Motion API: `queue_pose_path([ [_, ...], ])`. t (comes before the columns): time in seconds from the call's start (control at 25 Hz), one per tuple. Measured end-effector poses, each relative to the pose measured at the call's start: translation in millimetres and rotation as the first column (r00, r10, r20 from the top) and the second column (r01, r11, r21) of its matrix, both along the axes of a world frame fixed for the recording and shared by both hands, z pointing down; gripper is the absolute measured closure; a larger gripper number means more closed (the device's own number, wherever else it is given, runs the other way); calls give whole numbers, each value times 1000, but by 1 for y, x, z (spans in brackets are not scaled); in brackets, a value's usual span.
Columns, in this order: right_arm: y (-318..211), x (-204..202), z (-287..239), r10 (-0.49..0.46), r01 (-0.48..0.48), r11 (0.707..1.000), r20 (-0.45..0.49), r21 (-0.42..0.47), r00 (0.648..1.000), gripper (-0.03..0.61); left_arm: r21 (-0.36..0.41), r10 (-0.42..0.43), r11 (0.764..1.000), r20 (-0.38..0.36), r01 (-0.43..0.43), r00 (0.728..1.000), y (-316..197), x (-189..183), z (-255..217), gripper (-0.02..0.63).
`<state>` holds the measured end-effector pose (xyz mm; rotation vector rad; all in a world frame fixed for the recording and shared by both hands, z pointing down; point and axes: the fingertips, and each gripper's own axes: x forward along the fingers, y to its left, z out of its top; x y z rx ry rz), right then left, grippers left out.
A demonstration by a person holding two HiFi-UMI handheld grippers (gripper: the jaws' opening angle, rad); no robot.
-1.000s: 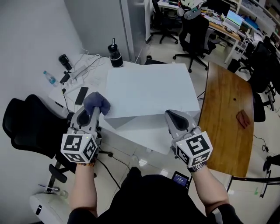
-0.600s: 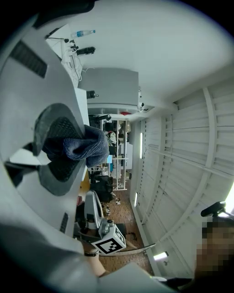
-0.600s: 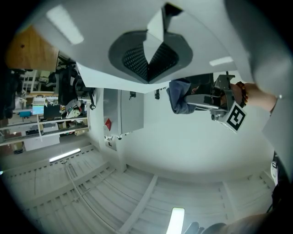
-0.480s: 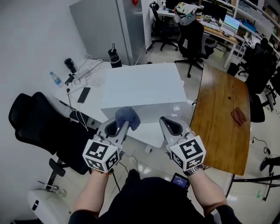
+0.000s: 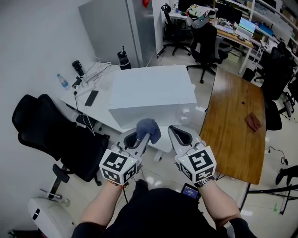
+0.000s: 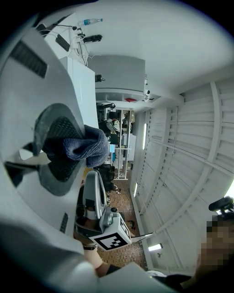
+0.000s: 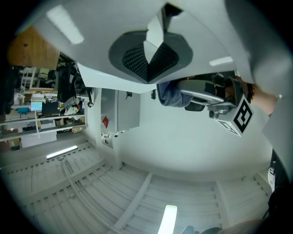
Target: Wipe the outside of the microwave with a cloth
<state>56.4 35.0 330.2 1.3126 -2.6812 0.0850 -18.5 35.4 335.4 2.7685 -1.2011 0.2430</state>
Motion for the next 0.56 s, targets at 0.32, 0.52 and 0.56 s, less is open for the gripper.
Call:
queue_pose_path([
  [0.32,14,-4,-3,-8,8,1000,-1,5,1000,578,6,-6,1000,8,6,1000,14,-2,-4,546],
  [0.52,18,-4,-5,-9,10,1000,-3,10,1000,578,12,-8,1000,14,8,1000,21,-1,-4,546],
  [0.56,19,-4,-6,-9,9,1000,-3,11,1000,578,14,-8,1000,15,8,1000,22,-1,-5,546],
])
